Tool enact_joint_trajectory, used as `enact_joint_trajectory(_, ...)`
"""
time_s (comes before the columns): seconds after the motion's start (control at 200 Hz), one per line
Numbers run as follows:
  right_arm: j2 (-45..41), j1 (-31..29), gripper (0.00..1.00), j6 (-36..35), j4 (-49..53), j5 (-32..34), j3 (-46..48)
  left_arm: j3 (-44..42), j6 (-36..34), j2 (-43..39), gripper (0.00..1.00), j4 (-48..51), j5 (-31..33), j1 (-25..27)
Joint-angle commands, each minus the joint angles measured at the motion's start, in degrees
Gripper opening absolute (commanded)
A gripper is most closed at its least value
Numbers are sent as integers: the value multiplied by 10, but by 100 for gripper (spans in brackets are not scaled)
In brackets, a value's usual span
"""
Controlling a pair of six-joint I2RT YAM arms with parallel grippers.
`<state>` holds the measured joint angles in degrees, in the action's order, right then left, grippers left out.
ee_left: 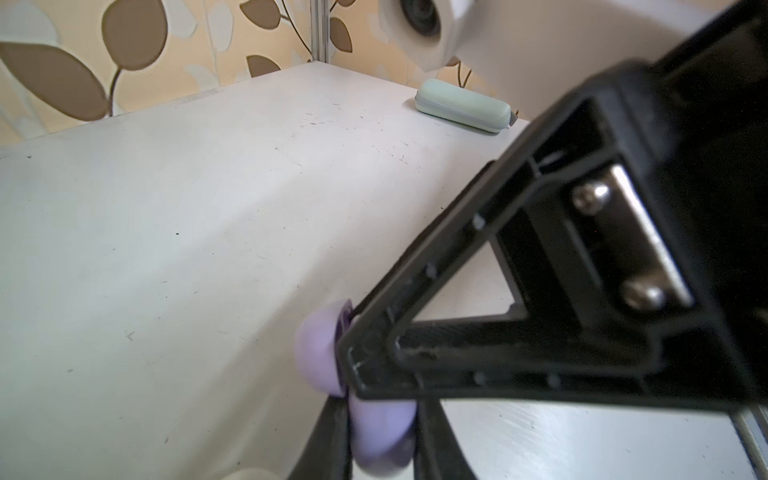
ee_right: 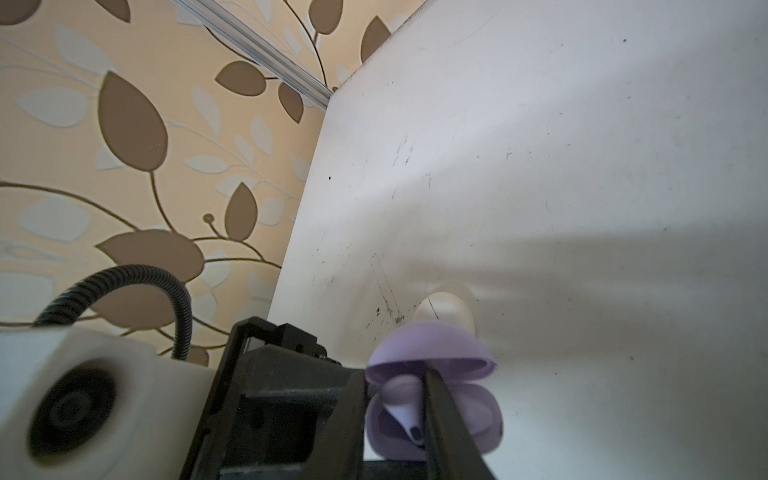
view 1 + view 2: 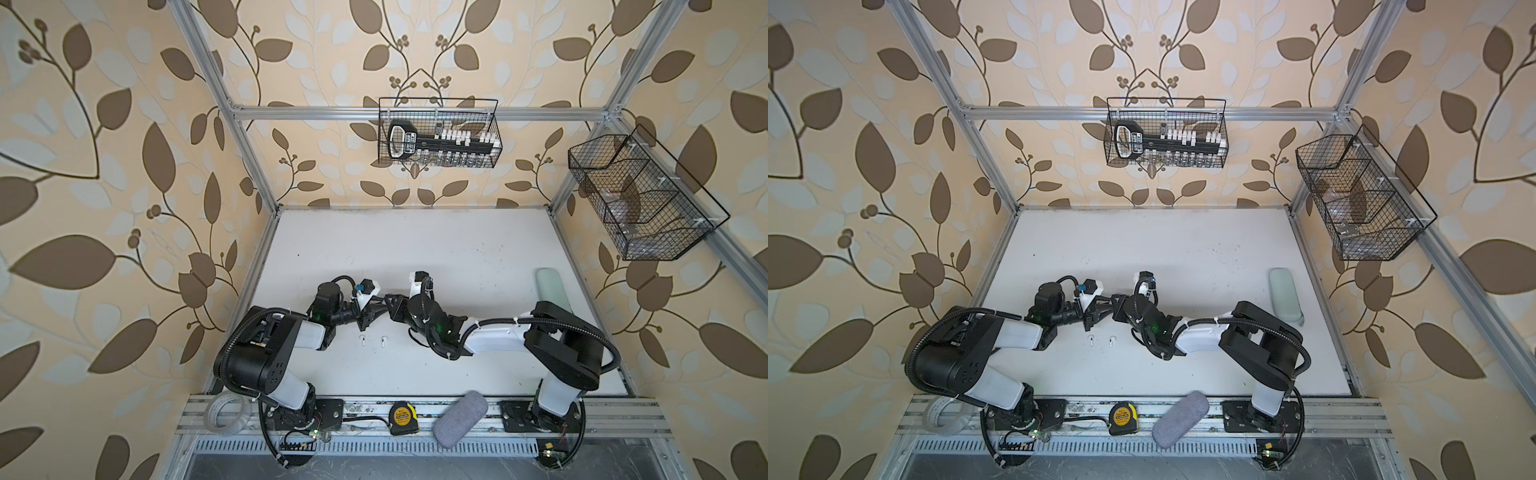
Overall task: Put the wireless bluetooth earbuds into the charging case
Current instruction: 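Press the earbud down into the case slot with the right gripper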
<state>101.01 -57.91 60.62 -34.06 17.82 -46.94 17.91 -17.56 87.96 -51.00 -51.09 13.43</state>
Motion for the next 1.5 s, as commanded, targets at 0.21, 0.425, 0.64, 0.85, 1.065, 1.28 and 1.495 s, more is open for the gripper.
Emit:
enact_joint_trajectory(0.21,-15,2,27,5,0,-52,-5,14,-9,-3,0,-44,-24,1)
enact_joint_trajectory(0.425,-20,7,28,2,5,-58,-6,14,-10,-3,0,-43,-25,1)
enact_joint_trajectory(0.64,-22,15,28,-5,8,-67,-5,15,-10,-3,0,-40,-27,1)
enact_joint_trajectory(0.85,-18,26,28,-12,17,-83,-11,16,-12,-3,0,-37,-28,1)
enact_joint_trajectory(1.065,-16,28,27,-22,70,-82,-32,16,-12,-4,0,-37,-28,1)
enact_joint_trajectory(1.28,-14,31,25,-42,128,-80,-57,15,-12,-4,0,-37,-29,1)
enact_joint_trajectory(1.495,-10,33,24,-69,170,-92,-73,12,-17,-6,0,-38,-33,1)
